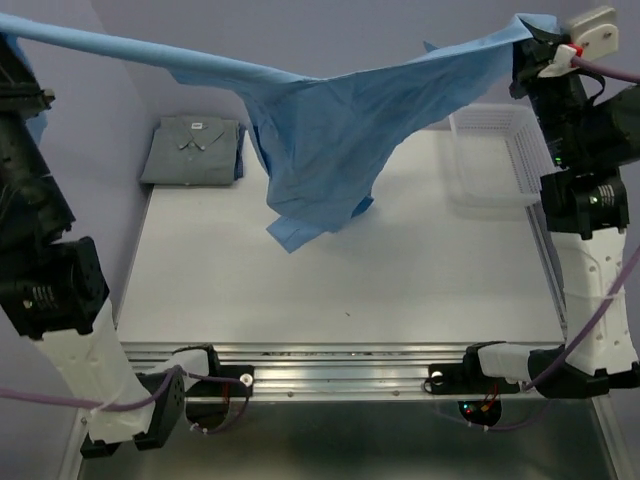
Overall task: Fold and stack the long sleeve shirts
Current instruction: Flatten the shirt out
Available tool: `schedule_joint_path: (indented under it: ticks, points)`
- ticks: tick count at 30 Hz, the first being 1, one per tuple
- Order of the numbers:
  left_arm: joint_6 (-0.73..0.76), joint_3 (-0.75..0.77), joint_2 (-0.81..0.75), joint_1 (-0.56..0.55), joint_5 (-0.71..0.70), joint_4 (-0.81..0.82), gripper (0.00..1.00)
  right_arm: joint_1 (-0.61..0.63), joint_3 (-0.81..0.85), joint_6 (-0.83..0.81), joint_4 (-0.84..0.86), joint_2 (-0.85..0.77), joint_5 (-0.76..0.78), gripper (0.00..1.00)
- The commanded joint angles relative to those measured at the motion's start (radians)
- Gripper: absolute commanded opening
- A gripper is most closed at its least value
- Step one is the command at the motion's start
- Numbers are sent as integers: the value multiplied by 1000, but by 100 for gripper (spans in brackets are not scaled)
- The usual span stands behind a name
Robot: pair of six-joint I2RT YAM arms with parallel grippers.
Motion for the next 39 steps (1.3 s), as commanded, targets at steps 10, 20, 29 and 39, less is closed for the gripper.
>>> schedule_joint_path:
  ticks: [10, 20, 29, 39]
  points:
    - [107, -91, -366, 8, -148, 206, 0, -5, 31, -12, -186, -354, -146, 1]
    - [93, -26, -181, -11, -167, 184, 0, -5, 16, -9, -230, -230, -2, 1]
    - [125, -194, 247, -3, -200, 286, 0, -5, -107, 121, -230, 196, 16, 3]
    - [178, -29, 816, 2, -119, 175, 98, -5, 121, 140, -262, 784, -11, 66]
